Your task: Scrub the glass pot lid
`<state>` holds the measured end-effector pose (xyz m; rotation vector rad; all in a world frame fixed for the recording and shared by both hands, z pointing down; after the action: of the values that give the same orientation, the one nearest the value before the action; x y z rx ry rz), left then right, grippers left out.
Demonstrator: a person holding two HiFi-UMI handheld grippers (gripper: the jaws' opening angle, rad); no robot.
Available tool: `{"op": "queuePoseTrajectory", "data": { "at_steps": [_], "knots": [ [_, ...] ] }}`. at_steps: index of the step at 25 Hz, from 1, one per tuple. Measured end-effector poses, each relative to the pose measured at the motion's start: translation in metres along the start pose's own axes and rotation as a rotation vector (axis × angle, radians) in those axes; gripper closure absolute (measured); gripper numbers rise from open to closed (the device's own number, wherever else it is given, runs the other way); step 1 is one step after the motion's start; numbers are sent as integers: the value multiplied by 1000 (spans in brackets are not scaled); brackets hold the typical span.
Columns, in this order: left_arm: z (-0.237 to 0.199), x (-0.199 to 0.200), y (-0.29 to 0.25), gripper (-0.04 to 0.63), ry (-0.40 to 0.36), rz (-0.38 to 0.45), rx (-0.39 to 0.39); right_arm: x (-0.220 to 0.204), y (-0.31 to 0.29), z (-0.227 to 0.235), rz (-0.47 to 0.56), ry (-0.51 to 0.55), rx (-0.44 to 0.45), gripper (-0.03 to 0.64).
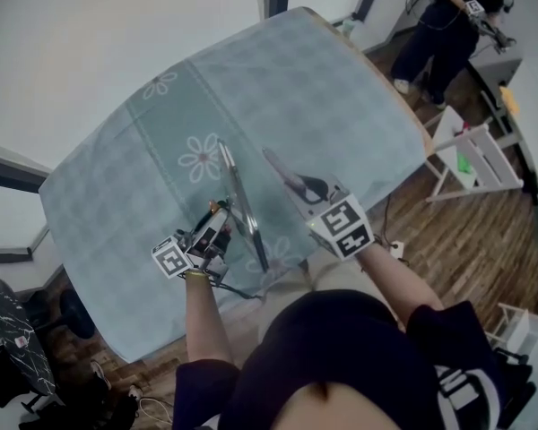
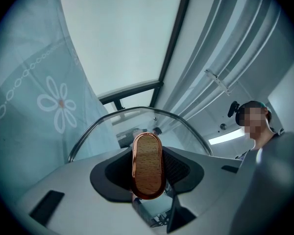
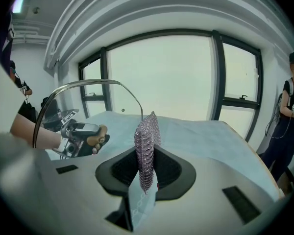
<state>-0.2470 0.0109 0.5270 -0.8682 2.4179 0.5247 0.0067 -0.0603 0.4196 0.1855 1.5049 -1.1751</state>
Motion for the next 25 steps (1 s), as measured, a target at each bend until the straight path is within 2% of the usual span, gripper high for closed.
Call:
{"op": "queuePoseTrajectory", "data": {
  "at_steps": [10,17,25],
  "knots": [
    [-3,2,1,431,17,-13,-17,13,-24,-21,8,26,77,537],
    [-3,2,1,431,16,-17,-21,24,-40,-35,-4,-1,145,537],
    [-2,2,-1,431,36,-9,-50,31,-40,-43,35,-8,170,537]
  ]
}}
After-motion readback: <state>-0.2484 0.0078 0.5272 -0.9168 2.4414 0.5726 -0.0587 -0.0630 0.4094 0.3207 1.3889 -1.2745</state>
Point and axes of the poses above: the fingertips, and each gripper's own axes: y backward along the fingers, z to its right, x out of its top, the point moved 9 cm from there along y, backward along the fingers, and after that the axes turned 11 degrees about -y, right-handed, at the moved point
